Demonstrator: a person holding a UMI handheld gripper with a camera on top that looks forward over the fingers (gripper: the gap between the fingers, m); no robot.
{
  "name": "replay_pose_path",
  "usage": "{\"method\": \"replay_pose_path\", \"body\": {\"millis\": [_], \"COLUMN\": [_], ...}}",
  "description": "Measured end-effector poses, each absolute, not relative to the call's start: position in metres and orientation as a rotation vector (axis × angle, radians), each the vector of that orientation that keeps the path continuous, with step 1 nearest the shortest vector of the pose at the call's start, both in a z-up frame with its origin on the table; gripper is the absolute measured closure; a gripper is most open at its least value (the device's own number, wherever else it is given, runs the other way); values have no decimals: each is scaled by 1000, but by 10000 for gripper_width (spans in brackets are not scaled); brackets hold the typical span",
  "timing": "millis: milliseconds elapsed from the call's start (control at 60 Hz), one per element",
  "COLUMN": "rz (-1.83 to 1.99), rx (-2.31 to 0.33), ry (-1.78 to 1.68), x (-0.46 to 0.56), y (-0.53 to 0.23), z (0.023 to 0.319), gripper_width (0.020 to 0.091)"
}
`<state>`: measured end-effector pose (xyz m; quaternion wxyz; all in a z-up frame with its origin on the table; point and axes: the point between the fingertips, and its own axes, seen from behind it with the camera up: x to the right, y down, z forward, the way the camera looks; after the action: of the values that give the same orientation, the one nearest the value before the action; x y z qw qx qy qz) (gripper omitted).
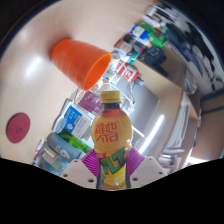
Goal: Pour water
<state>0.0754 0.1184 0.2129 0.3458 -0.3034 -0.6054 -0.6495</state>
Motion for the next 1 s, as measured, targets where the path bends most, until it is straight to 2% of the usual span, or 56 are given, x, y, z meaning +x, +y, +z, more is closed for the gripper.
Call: {"method": "replay_pose_path", "body": {"millis": [217, 433, 533, 633, 700, 733, 833, 867, 883, 933, 950, 1000], "rz": [-1775, -1757, -1622, -1210, -787, -546, 32, 111, 124, 122, 124, 128], "rx": [-627, -651, -832, -1223, -1474, -1545, -1687, -1700, -1729, -1739, -1724, -1755], "ry": [-1694, -1694, -1498, -1003, -680, -489, -152, -98, -110, -94, -64, -57], "x": [59, 63, 78, 116, 134, 134, 116, 117, 128, 139, 132, 137], "y": [127, 127, 127, 116, 108, 101, 88, 82, 84, 79, 74, 73], "z": [213, 210, 231, 249, 233, 207, 155, 140, 152, 140, 115, 97], "gripper_width": [777, 775, 778, 775, 775, 776, 775, 775, 774, 774, 774, 774]}}
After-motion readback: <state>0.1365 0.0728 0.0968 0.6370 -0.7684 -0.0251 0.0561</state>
